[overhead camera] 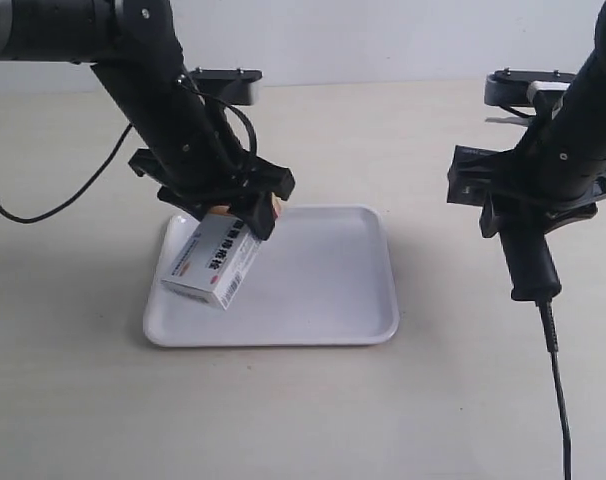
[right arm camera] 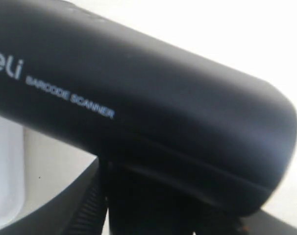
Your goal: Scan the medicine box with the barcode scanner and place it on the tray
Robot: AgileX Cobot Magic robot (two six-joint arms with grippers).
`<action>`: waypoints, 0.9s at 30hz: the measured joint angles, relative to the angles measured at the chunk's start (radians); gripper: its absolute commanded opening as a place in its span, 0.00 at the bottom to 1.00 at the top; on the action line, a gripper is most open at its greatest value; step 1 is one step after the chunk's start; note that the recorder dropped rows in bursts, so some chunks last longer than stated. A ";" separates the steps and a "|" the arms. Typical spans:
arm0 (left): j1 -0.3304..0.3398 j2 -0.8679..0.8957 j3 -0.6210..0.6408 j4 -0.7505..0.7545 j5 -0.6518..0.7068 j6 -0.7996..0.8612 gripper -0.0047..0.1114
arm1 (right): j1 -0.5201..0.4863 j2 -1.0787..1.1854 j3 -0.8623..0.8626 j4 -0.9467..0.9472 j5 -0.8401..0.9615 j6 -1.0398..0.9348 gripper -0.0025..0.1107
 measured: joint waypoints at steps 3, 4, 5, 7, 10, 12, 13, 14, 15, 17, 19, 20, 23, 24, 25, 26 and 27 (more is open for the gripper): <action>-0.017 0.019 0.000 -0.004 -0.022 0.000 0.04 | -0.004 0.047 0.000 0.000 -0.008 -0.008 0.02; -0.019 0.024 0.000 -0.004 -0.028 0.000 0.04 | -0.004 0.063 0.000 0.002 -0.014 -0.008 0.02; -0.019 0.032 0.000 -0.005 -0.030 0.000 0.04 | -0.004 0.076 0.000 0.002 -0.022 -0.011 0.02; -0.019 0.043 0.000 -0.006 -0.042 0.000 0.04 | -0.004 0.097 0.000 0.004 -0.038 -0.022 0.02; -0.019 0.058 0.000 -0.004 -0.069 0.000 0.04 | -0.004 0.116 0.000 0.030 -0.057 -0.044 0.02; -0.019 0.068 0.000 -0.004 -0.082 0.000 0.04 | -0.004 0.123 0.000 0.039 -0.073 -0.052 0.02; -0.019 0.076 0.000 -0.004 -0.086 0.000 0.04 | -0.004 0.125 0.000 0.041 -0.082 -0.054 0.02; -0.019 0.082 0.000 -0.004 -0.091 0.000 0.04 | -0.004 0.129 0.000 0.043 -0.092 -0.056 0.02; -0.019 0.091 -0.002 -0.003 -0.094 0.000 0.04 | -0.004 0.132 0.000 0.045 -0.098 -0.056 0.02; -0.019 0.105 -0.009 0.000 -0.096 0.000 0.04 | -0.004 0.141 0.000 0.045 -0.109 -0.058 0.02; -0.019 0.109 -0.016 0.003 -0.102 0.000 0.04 | -0.004 0.154 0.000 0.047 -0.116 -0.058 0.02; -0.019 0.109 -0.018 0.003 -0.103 0.000 0.04 | -0.004 0.163 0.000 0.049 -0.118 -0.058 0.02; -0.019 0.109 -0.030 0.011 -0.110 0.000 0.04 | -0.004 0.190 0.000 0.052 -0.128 -0.058 0.02; -0.019 0.109 -0.030 0.011 -0.112 0.000 0.04 | -0.004 0.192 0.000 0.055 -0.139 -0.058 0.02; -0.019 0.109 -0.031 0.013 -0.114 0.000 0.04 | -0.004 0.194 0.000 0.055 -0.144 -0.058 0.02; -0.019 0.109 -0.031 0.015 -0.117 0.000 0.04 | -0.004 0.194 0.000 0.057 -0.150 -0.058 0.02; -0.019 0.109 -0.032 0.015 -0.117 0.000 0.04 | -0.004 0.194 0.000 0.056 -0.158 -0.058 0.02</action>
